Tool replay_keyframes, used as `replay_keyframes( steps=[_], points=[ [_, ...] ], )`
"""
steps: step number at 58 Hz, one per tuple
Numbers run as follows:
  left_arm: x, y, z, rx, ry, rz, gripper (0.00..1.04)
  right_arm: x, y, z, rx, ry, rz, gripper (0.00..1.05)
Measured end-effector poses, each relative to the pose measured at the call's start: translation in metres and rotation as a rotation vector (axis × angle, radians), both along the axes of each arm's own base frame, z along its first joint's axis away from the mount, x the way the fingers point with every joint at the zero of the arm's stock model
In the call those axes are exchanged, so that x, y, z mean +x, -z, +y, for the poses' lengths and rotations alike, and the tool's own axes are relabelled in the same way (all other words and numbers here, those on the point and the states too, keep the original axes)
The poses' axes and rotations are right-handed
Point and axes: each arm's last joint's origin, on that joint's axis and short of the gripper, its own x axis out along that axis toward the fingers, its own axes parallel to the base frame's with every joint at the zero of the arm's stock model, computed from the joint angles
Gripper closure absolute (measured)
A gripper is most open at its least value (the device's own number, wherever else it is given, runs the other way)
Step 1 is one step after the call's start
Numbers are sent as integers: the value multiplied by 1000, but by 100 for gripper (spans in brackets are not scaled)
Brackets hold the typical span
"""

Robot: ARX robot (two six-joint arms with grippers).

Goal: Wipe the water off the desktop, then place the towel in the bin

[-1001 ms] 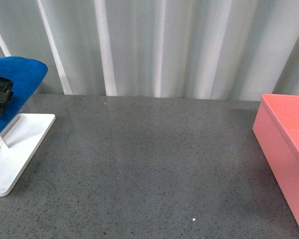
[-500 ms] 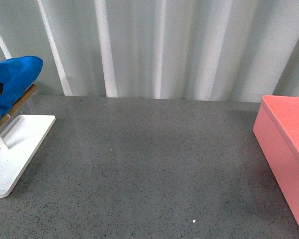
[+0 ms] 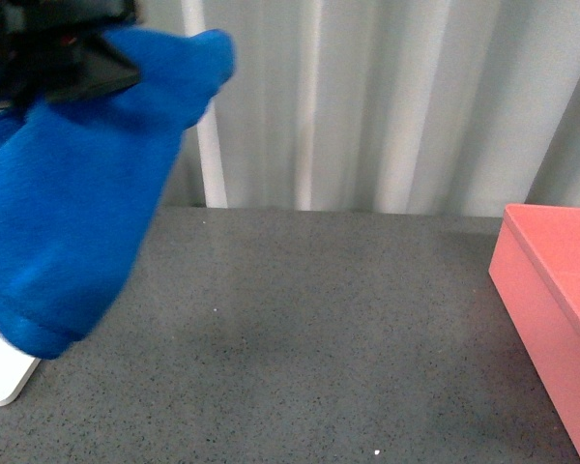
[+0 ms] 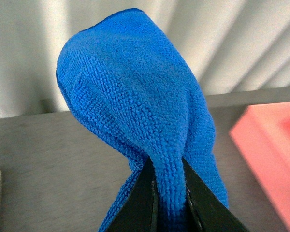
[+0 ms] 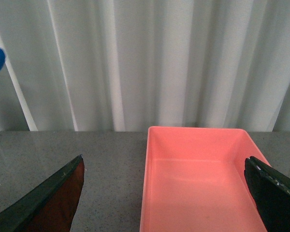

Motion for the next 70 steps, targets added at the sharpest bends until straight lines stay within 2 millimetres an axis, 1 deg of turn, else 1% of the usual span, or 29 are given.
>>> replay_keyframes(
  steps=[2,5,7,12,16,21,27,36,40,42,44,45,46,49,54,57,60,63,70],
  points=[
    [-4,-4,-15,-57,52,-8,99,0,0,0,0,0,0,7],
    [-9,-6,-28,-107,96,-9,99,0,0,0,0,0,0,7],
    [-13,-6,-40,-170,133,2,99,0,0,0,0,0,0,7],
    [-20,-3,-57,-274,183,26,99,0,0,0,0,0,0,7],
    [-24,-2,-65,-358,206,48,99,0,0,0,0,0,0,7],
    [-27,-1,-71,-425,213,67,99,0,0,0,0,0,0,7],
    [-30,2,-75,-455,206,89,99,0,0,0,0,0,0,7],
    [-39,19,-86,-416,165,139,99,0,0,0,0,0,0,7],
    [-40,20,-88,-411,173,144,99,0,0,0,2,-3,7,7],
    [-41,20,-88,-410,174,144,99,0,1,0,29,-20,75,7],
    [-41,20,-88,-408,174,142,99,2,3,0,67,-42,210,7],
    [-41,20,-88,-407,174,142,99,2,4,0,72,-42,242,7],
    [-41,20,-88,-406,175,141,99,4,5,0,86,-57,293,7],
    [-41,20,-88,-404,175,140,99,10,8,0,106,-86,351,7],
    [-41,20,-88,-401,175,138,99,21,6,1,115,-136,362,7],
    [-41,20,-88,-401,174,138,99,30,0,3,121,-188,348,7],
    [-41,20,-88,-401,172,137,99,44,-9,7,146,-284,338,7],
    [-41,20,-88,-400,173,137,99,55,-13,11,185,-367,350,7],
    [-41,20,-89,-399,174,136,99,75,-11,25,264,-532,400,7]
  ],
)
